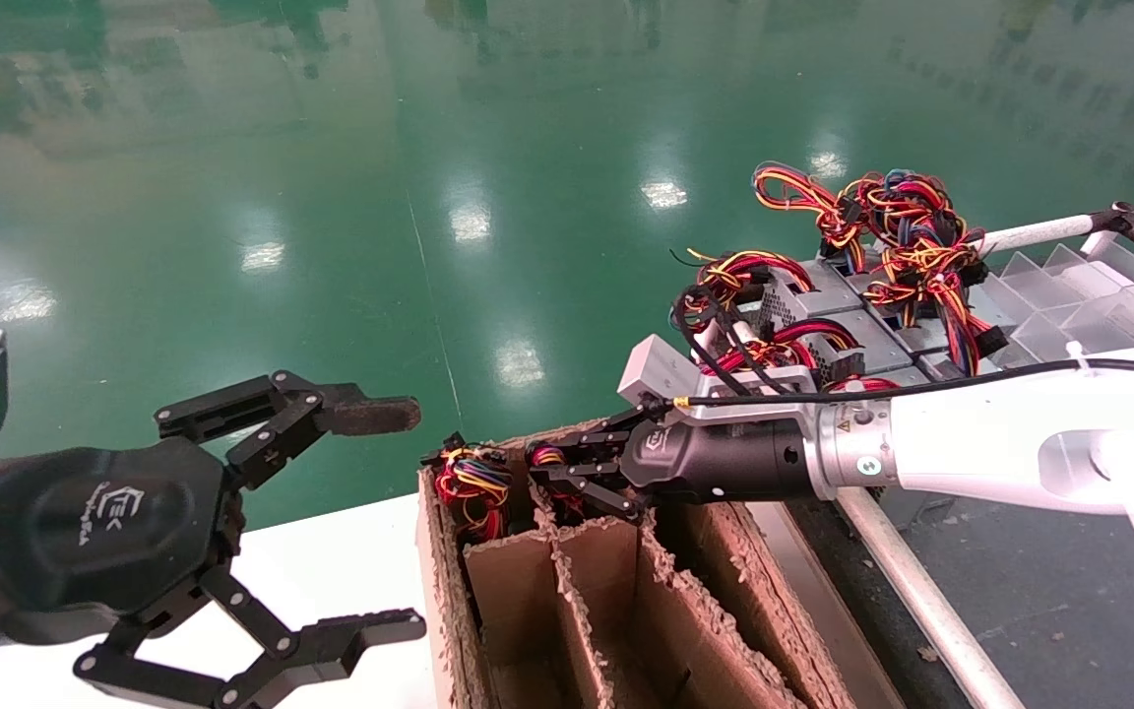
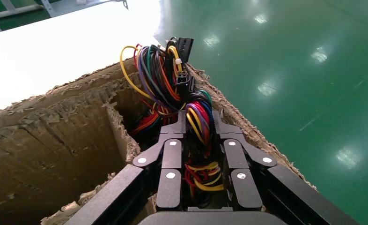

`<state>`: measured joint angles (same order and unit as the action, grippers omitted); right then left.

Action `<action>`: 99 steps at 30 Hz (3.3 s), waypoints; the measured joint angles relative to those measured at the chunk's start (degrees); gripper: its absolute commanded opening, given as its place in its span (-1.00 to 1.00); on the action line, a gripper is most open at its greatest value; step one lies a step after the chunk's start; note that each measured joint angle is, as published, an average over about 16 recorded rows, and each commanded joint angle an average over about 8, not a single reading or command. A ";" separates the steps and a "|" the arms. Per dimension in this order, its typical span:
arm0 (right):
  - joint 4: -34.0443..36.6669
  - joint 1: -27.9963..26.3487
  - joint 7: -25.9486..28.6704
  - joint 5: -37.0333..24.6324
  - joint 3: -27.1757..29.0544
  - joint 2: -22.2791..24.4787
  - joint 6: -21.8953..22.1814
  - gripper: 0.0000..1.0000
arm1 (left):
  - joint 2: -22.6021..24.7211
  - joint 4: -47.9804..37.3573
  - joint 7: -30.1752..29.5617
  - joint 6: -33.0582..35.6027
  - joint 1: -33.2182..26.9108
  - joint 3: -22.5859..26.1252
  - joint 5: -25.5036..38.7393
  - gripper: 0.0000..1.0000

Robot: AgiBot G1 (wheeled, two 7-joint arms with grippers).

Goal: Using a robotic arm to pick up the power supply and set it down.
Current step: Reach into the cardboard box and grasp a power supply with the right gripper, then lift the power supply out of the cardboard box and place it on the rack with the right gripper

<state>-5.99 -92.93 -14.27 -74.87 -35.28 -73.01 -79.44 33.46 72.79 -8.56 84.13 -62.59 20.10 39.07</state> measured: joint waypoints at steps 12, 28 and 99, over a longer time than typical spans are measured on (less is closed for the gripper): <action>1.61 -0.38 -3.35 3.58 2.49 2.04 -2.67 -1.00 | 0.00 0.00 0.01 0.00 0.00 0.01 -0.01 1.00; 0.20 -9.43 -2.08 12.14 8.45 10.10 -9.35 -1.00 | -0.01 0.00 0.01 -0.01 -0.01 0.02 -0.02 1.00; 6.18 -17.63 -1.12 2.12 3.16 38.95 -4.72 -1.00 | -0.03 0.00 0.04 -0.03 -0.02 0.08 -0.06 1.00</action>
<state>0.19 -110.56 -15.38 -72.75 -32.13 -34.06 -84.17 33.43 72.79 -8.51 84.10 -62.61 20.18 39.02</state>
